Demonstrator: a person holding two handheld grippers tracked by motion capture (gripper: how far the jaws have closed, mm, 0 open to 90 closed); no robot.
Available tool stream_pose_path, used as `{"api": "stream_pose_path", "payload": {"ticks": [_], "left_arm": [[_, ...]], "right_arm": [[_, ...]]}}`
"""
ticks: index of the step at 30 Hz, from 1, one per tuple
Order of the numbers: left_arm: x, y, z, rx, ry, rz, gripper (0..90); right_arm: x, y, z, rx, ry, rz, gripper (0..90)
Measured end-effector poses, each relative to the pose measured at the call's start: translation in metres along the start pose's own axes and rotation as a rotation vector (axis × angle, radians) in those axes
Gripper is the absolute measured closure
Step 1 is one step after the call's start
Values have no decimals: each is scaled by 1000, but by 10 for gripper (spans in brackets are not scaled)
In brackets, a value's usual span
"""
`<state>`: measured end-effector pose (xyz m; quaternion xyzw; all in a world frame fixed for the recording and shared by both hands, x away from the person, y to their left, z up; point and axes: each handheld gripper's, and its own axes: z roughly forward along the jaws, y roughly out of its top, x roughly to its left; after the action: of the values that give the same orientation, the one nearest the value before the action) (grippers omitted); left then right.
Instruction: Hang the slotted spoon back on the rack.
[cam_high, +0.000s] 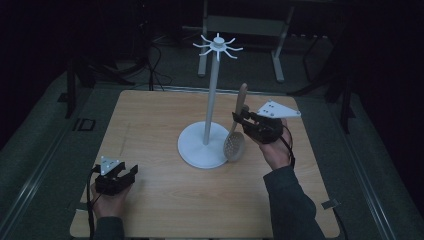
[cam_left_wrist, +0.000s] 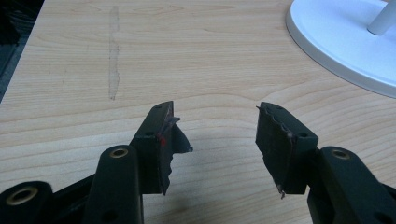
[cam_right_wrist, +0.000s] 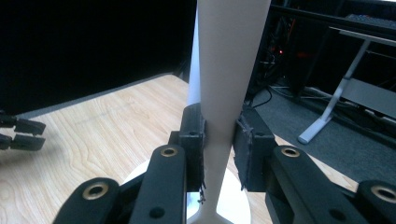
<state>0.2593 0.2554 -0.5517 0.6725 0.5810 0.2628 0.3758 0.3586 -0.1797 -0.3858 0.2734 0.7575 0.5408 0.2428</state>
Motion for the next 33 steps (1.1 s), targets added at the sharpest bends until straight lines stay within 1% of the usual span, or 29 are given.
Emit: {"api": "stream_pose_path", "payload": {"ticks": [7,14,28,33], "left_arm": [[0,0,0,0,0,0,476],[0,0,-1,-4,1,-3,476],[1,0,-1,-5,4,-4,476],[1,0,-1,-5,3,-4,476]], "right_arm": [[1,5,3,-18,-3,15,746],[5,13,6,-35,-6,14,746],[10,28,9,-48,-29,12,747],[10,31,9,-50,-34,15,746]]}}
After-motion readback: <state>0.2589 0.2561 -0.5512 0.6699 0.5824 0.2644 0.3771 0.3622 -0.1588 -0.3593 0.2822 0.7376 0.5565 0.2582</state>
